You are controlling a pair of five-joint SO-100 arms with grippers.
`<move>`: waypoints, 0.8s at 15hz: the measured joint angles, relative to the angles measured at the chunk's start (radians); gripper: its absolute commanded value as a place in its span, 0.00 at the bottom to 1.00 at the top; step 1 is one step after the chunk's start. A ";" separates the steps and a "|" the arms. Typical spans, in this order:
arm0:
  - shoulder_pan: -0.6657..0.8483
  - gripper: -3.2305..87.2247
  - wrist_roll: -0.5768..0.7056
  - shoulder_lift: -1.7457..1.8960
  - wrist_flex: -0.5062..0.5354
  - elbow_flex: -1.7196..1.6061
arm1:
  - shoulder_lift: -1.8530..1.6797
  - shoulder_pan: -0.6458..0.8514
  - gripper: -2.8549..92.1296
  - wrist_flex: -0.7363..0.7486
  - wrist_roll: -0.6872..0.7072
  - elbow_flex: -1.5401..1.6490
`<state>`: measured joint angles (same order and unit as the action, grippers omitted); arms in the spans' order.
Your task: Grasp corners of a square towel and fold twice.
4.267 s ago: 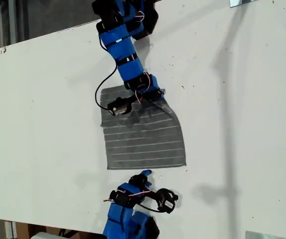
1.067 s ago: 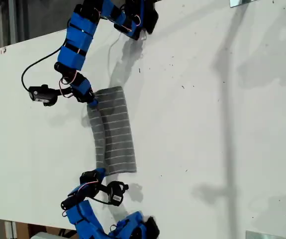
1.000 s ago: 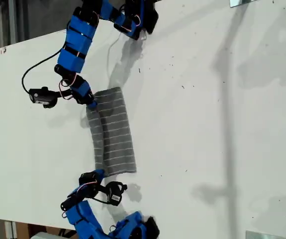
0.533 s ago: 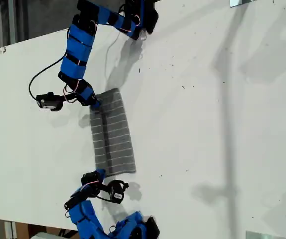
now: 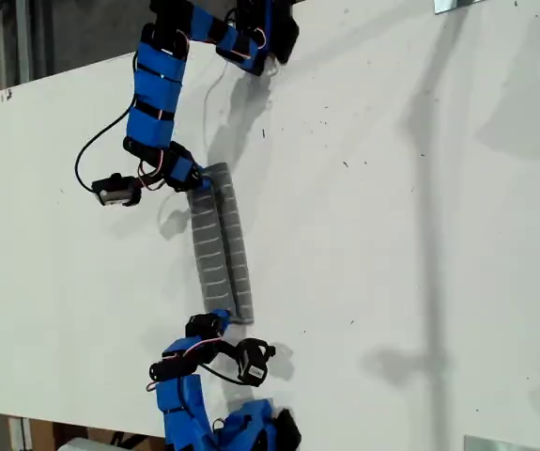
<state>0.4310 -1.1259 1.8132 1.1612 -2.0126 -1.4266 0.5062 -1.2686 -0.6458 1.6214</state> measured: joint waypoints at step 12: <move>-0.123 0.03 -0.098 -0.035 -0.104 -0.081 | 0.057 -0.106 0.03 -0.075 -0.081 0.034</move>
<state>0.3083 -1.2241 1.7779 1.0569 -2.0939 -1.3698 0.4004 -1.3438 -0.7271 1.6552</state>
